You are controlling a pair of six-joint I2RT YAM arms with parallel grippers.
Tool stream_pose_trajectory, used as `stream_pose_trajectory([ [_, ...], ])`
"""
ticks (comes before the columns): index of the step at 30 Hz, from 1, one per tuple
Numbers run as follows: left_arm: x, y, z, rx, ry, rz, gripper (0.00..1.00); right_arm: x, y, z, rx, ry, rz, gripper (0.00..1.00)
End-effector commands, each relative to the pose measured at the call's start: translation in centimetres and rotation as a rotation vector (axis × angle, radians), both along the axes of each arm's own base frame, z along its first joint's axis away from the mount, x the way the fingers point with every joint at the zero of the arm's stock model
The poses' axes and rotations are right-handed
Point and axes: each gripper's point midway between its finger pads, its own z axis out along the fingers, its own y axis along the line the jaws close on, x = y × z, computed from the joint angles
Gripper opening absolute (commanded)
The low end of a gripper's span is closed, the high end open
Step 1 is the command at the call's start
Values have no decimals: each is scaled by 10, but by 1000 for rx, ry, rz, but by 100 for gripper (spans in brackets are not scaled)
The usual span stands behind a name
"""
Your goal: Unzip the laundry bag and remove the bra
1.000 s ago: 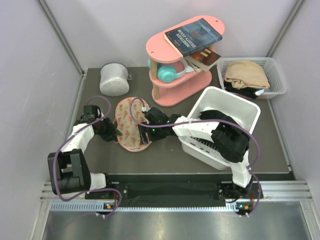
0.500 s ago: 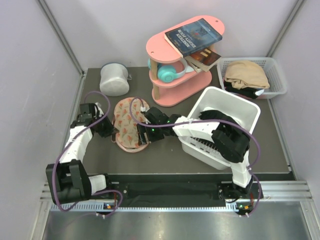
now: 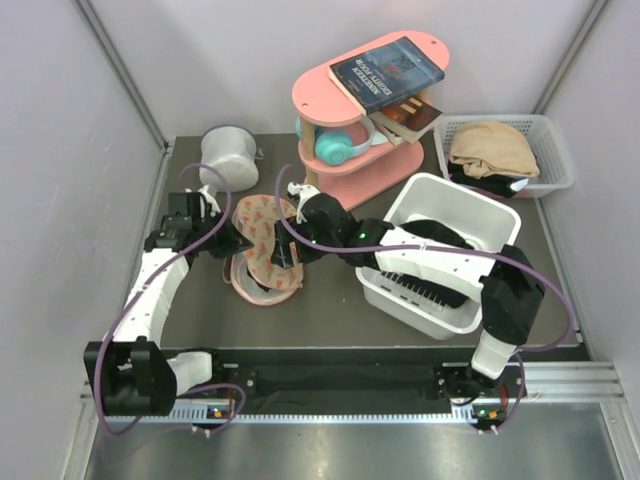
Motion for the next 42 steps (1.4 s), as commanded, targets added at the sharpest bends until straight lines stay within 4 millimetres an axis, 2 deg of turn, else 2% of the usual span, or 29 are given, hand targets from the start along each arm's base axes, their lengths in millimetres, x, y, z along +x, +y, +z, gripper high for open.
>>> stream_pose_trajectory([
  [1, 5, -21, 20, 3, -30, -3, 0, -4, 15, 25, 43, -71, 20, 76],
  [3, 2, -20, 15, 21, 2, 17, 0, -8, 17, 22, 35, -64, 30, 76],
  [8, -8, 6, -4, 150, 70, 94, 0, -15, 21, 11, 23, -43, 45, 76],
  [11, -15, 11, -13, 183, 113, 107, 11, -17, 23, 6, 13, -39, 54, 76],
  [12, -17, 14, -16, 194, 125, 115, 23, -18, 24, 6, 14, -37, 58, 76],
  [15, -21, 26, -21, 258, 141, 143, 38, -21, 28, 6, 14, -34, 68, 76],
  [16, -22, 29, -20, 272, 131, 146, 42, -22, 29, 6, 14, -35, 73, 76],
  [18, -24, 35, -25, 302, 138, 161, 44, -23, 30, 5, 12, -36, 74, 76],
  [24, -27, 28, -42, 270, 166, 136, 43, -29, 33, 1, 4, -27, 90, 76],
  [26, -28, 25, -49, 254, 185, 136, 34, -29, 35, 3, 7, -31, 92, 76],
  [28, -28, 26, -49, 259, 182, 140, 32, -32, 39, 2, 7, -29, 104, 76],
  [30, -29, 34, -48, 304, 181, 149, 34, -35, 41, 3, 7, -29, 117, 76],
  [31, -28, 45, -47, 359, 169, 177, 35, -36, 43, 0, 3, -24, 120, 76],
  [34, -29, 55, -49, 417, 171, 172, 36, -41, 47, -4, -3, -17, 136, 76],
  [42, -29, 48, -68, 394, 206, 143, 35, -45, 50, -4, -8, -17, 149, 76],
])
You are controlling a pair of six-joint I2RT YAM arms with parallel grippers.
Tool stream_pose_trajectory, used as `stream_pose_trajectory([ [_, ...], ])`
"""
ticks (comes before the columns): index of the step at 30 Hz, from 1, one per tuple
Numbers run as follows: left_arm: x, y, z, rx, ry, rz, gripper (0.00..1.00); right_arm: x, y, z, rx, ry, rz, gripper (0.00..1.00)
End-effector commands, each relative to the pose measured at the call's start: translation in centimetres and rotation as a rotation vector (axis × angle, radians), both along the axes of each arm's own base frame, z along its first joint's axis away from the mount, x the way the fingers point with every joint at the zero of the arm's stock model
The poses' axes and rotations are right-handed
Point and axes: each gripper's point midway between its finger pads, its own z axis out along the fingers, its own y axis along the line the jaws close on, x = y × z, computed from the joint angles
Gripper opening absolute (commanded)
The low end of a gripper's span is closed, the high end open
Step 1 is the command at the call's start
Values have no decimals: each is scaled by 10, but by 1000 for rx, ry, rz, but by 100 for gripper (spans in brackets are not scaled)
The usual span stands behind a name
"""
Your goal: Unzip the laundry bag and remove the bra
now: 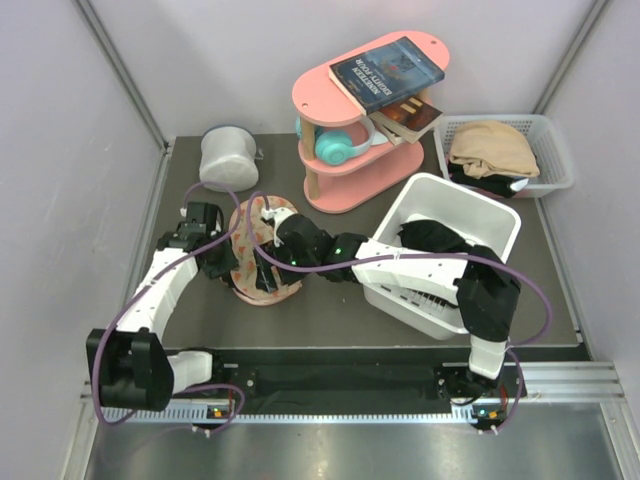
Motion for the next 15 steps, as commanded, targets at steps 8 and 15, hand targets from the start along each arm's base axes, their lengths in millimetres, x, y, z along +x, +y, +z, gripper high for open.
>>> stream_pose_trajectory([
  [8, 16, 1, -10, 12, -26, -14, 25, -1, 7, 26, 50, -36, 13, 76],
  [15, 17, -3, -14, 1, -11, -45, 0, -2, 8, 26, 57, -36, 14, 76],
])
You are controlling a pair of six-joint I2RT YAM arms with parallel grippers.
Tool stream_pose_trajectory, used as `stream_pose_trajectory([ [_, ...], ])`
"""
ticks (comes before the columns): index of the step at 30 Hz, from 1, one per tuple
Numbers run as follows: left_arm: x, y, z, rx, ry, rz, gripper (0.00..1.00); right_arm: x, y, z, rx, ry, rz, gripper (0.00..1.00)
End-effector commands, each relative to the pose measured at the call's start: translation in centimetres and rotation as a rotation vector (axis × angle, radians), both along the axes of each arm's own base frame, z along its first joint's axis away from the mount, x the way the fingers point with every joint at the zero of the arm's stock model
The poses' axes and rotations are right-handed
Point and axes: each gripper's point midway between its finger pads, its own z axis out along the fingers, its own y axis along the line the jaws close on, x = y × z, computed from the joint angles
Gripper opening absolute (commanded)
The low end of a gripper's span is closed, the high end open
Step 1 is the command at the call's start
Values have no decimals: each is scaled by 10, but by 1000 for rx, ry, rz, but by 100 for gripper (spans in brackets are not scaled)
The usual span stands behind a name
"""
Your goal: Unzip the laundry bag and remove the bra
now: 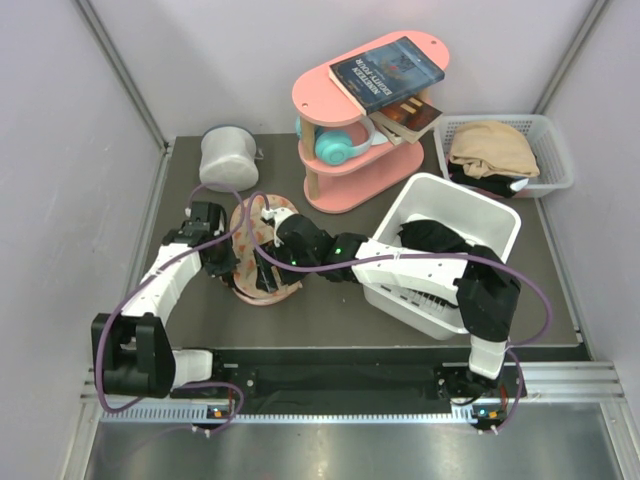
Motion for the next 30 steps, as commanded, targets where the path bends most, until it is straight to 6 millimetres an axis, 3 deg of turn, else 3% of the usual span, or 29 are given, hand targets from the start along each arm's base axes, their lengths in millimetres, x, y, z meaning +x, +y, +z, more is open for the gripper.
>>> stream_pose_trajectory([
  [1, 11, -3, 7, -10, -51, -28, 0, -1, 10, 29, 66, -42, 16, 76],
  [8, 25, -41, 64, -223, -190, -64, 0, -7, 24, 40, 112, -96, 71, 76],
  [20, 22, -73, 95, -417, -233, -64, 0, 3, 45, 42, 96, -238, 29, 71],
  [26, 22, -88, 112, -484, -265, -78, 0, 17, 41, 23, 15, -268, -54, 67],
  [28, 23, -92, 115, -500, -268, -85, 0, 19, 38, 17, -7, -271, -73, 63],
  [30, 22, -93, 116, -507, -268, -88, 0, 22, 31, 12, -40, -274, -109, 47],
])
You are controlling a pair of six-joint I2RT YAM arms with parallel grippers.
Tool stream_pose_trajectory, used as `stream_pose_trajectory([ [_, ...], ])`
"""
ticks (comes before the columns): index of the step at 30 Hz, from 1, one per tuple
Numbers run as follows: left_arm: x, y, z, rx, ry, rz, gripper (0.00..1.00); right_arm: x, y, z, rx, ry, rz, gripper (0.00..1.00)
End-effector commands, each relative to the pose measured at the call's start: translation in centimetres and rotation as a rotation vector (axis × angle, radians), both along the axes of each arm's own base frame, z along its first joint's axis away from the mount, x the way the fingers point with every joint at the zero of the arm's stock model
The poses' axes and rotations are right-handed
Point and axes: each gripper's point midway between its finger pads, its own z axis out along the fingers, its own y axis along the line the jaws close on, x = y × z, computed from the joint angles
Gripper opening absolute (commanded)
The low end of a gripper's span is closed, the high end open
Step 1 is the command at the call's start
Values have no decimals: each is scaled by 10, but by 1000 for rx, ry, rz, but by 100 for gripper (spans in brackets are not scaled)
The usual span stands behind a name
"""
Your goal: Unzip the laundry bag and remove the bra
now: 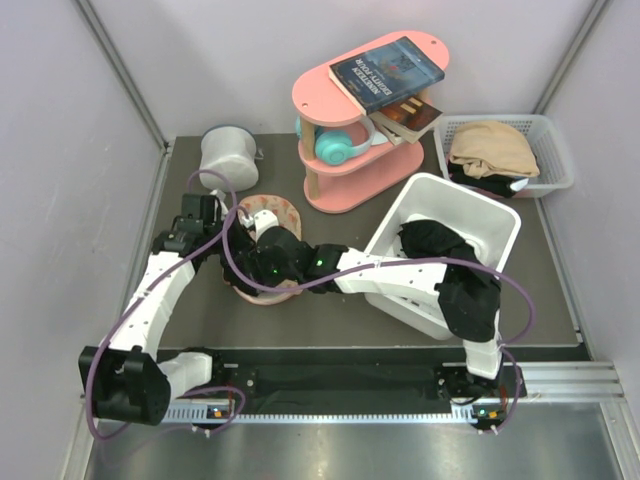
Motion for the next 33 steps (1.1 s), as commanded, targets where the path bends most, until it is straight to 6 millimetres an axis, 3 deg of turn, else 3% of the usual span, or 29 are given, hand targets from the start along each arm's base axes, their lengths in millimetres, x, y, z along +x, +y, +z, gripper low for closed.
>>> stream_pose_trajectory([
  [1, 12, -12, 36, -69, -111, -11, 0, 10, -3, 9, -17, -56, -86, 40],
  [2, 12, -13, 38, -76, -115, -16, 0, 13, -9, 4, -34, -61, -108, 19],
  [5, 13, -19, 45, -109, -138, -41, 0, 14, -22, -5, -53, -55, -156, 0],
  [7, 13, -20, 47, -114, -147, -51, 9, 16, -29, -3, -51, -55, -183, 0],
  [8, 14, -19, 48, -108, -150, -50, 19, 18, -35, -6, -66, -61, -208, 0],
  [10, 15, -14, 51, -69, -159, -43, 30, 23, -45, -3, -73, -62, -245, 0],
  [11, 16, -12, 53, -58, -163, -39, 43, 26, -53, -4, -84, -67, -273, 0],
  [14, 19, -1, 63, -4, -188, -6, 65, 35, -76, 0, -87, -66, -340, 0],
  [15, 22, 2, 70, 7, -209, 4, 68, 37, -83, 7, -67, -60, -364, 0],
  [18, 23, 14, 77, 43, -232, 29, 79, 48, -111, 4, -66, -29, -443, 0],
  [22, 23, 38, 64, 91, -190, 60, 83, 68, -151, -1, -67, 1, -548, 0],
  [24, 18, 39, 53, 91, -156, 51, 84, 71, -166, -7, -86, 26, -590, 0],
  [25, 19, 51, 51, 97, -152, 80, 84, 77, -176, -10, -95, 39, -621, 0],
  [29, 15, 60, 45, 126, -145, 87, 84, 76, -194, -26, -165, 80, -653, 0],
  [33, 12, 71, 34, 182, -111, 93, 85, 71, -199, -40, -231, 113, -663, 0],
])
